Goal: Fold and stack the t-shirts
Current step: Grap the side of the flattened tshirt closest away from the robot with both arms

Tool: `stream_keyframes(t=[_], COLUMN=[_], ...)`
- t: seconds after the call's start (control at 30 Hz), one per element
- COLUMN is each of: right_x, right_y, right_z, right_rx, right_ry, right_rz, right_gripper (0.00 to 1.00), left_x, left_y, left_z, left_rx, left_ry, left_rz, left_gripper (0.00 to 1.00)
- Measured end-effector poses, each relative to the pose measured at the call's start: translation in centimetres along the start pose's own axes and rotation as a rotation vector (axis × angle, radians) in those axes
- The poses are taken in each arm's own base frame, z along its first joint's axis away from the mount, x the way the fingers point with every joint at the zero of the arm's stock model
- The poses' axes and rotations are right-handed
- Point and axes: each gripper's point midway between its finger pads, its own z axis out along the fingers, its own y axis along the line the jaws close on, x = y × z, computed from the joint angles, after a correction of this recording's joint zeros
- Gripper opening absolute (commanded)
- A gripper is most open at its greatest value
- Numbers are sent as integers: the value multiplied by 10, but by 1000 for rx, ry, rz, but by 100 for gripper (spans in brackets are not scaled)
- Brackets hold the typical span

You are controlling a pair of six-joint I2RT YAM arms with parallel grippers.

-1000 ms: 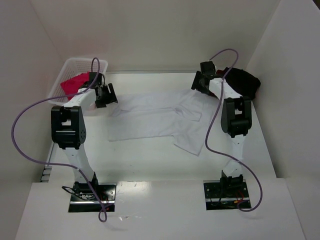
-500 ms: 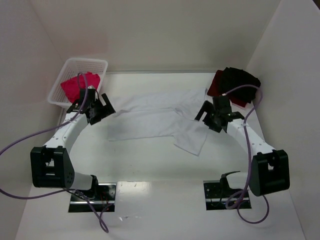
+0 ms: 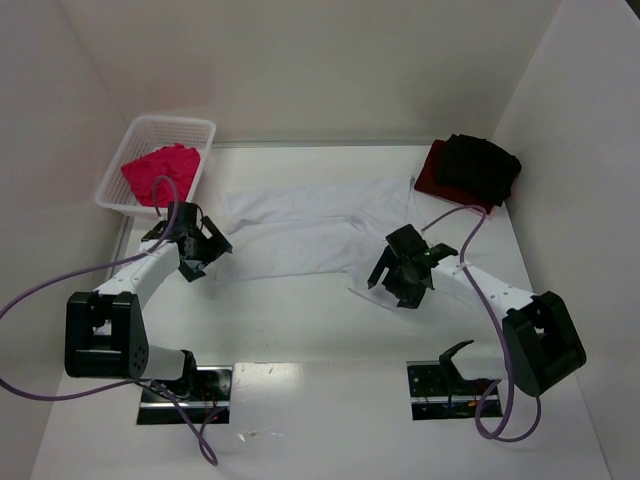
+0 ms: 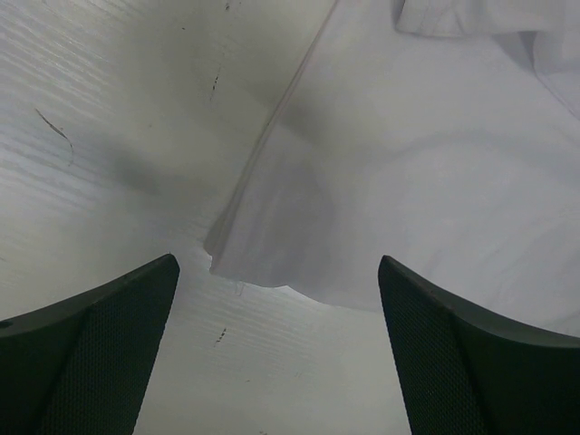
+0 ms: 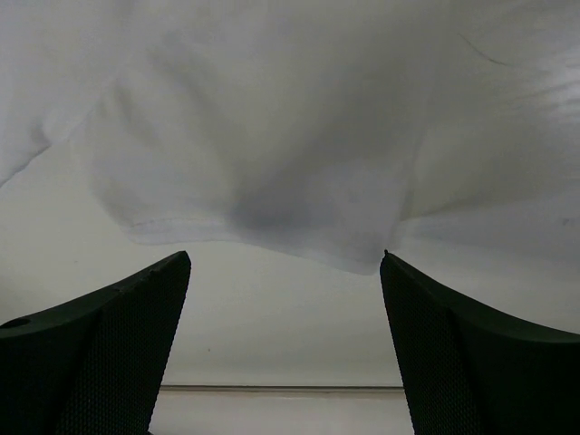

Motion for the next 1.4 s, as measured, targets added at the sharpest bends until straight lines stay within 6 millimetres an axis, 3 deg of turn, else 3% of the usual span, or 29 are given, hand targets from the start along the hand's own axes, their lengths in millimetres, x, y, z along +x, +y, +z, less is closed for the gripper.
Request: stream_keyframes(t=[0.33,0.73,1.0,1.27,1.4], right_x=[29,22,15,10,8], right_y=[-44,-44,-38,-39,-38], right_z=[9,12,19,22,22], right_rx=[96,123,159,182,183], right_ry=[32,2,4,-4,-13], right_rz=[130,193,178,152,147], right_gripper=[86,70,49,10,9], left_x=[-8,-8,-9,-6,-2], left_y=[-2,11,9,6,5], left_z=[2,13,12,12,13], left_rx=[-16,-59,-52,-39,-27], left_ry=[-17,11,14,26,44], left_rz=[-1,-25,-25,-25,-25], left_gripper=[96,93,88,82,77])
